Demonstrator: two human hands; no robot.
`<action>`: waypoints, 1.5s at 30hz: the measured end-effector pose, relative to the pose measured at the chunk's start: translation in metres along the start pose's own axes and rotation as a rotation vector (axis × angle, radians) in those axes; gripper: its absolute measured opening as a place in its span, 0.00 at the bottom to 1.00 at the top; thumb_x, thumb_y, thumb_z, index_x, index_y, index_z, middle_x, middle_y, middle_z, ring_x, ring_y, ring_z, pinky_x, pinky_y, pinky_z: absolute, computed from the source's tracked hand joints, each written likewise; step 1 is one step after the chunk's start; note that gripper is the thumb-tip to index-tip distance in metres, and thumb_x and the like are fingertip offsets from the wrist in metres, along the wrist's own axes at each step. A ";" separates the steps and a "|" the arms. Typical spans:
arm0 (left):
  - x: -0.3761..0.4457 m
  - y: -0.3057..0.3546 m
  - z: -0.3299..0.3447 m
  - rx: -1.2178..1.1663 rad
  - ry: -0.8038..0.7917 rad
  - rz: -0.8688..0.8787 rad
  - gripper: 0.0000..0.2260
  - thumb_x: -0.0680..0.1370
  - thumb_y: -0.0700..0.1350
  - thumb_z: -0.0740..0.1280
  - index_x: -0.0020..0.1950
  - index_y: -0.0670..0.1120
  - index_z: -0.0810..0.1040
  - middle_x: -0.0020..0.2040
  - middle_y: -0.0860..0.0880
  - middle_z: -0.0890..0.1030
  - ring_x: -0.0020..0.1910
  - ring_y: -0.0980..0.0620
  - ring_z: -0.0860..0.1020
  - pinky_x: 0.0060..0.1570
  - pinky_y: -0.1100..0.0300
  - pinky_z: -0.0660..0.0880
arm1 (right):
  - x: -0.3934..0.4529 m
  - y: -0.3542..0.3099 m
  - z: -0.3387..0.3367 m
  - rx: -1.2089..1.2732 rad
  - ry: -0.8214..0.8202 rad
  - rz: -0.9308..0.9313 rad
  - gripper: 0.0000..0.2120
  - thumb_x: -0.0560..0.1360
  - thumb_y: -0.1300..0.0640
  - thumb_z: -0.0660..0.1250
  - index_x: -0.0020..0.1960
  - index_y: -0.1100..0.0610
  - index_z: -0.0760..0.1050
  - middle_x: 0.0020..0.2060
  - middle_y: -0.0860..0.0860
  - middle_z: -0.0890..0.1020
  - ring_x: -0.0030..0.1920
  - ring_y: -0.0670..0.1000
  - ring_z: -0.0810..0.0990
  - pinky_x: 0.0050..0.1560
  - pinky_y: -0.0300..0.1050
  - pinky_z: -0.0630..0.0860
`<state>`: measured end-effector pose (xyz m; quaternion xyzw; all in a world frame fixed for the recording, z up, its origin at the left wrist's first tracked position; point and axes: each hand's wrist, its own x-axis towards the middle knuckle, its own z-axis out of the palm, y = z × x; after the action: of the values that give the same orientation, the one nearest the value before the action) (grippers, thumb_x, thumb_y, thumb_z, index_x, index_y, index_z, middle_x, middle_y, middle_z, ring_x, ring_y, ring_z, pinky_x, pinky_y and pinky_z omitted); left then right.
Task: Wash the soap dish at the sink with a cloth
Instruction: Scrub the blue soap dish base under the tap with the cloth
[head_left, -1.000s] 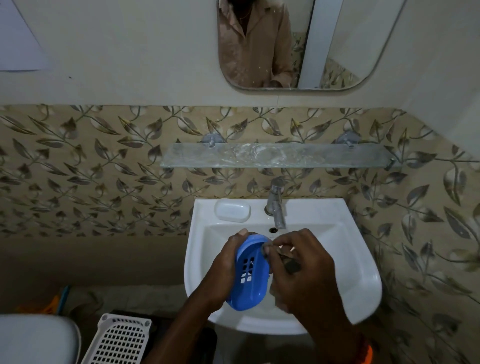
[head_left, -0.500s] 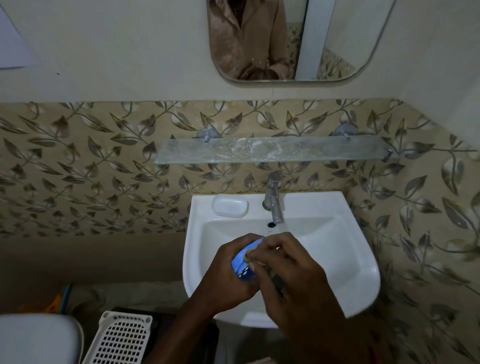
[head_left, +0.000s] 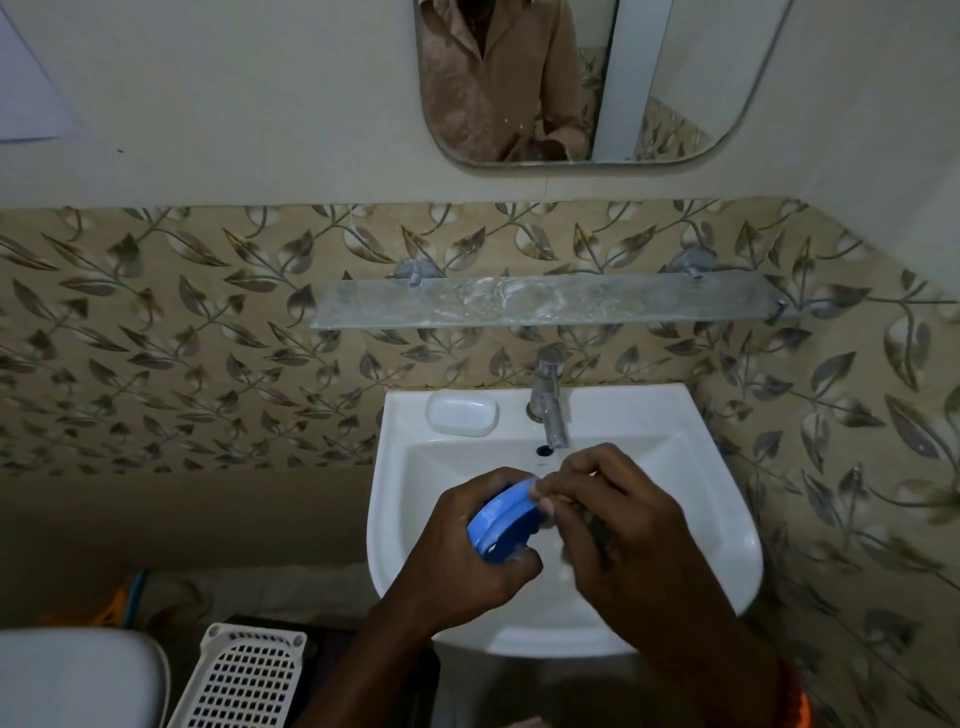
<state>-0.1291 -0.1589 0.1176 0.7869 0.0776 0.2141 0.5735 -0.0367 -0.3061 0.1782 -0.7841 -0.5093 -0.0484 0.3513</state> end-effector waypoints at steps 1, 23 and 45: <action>-0.001 0.001 0.000 0.003 -0.004 0.012 0.22 0.67 0.48 0.72 0.60 0.64 0.78 0.53 0.63 0.83 0.54 0.53 0.82 0.54 0.63 0.80 | 0.001 0.003 -0.002 0.010 0.004 0.014 0.06 0.74 0.66 0.71 0.51 0.63 0.83 0.46 0.56 0.82 0.43 0.48 0.81 0.44 0.46 0.83; 0.009 0.000 -0.004 0.171 -0.072 0.071 0.12 0.69 0.39 0.75 0.51 0.45 0.78 0.45 0.47 0.82 0.43 0.47 0.81 0.46 0.57 0.77 | 0.000 -0.012 0.012 0.003 -0.056 -0.079 0.08 0.74 0.63 0.70 0.53 0.57 0.82 0.49 0.54 0.81 0.47 0.49 0.81 0.46 0.44 0.82; 0.012 0.004 -0.003 0.110 -0.057 0.067 0.14 0.68 0.34 0.75 0.46 0.49 0.78 0.42 0.52 0.80 0.42 0.51 0.81 0.45 0.61 0.75 | -0.013 -0.019 0.021 0.171 -0.002 0.030 0.10 0.76 0.55 0.64 0.53 0.52 0.82 0.50 0.45 0.81 0.50 0.41 0.79 0.53 0.25 0.72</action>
<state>-0.1204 -0.1531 0.1251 0.8251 0.0466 0.2060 0.5240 -0.0650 -0.2982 0.1665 -0.7588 -0.5000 0.0014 0.4174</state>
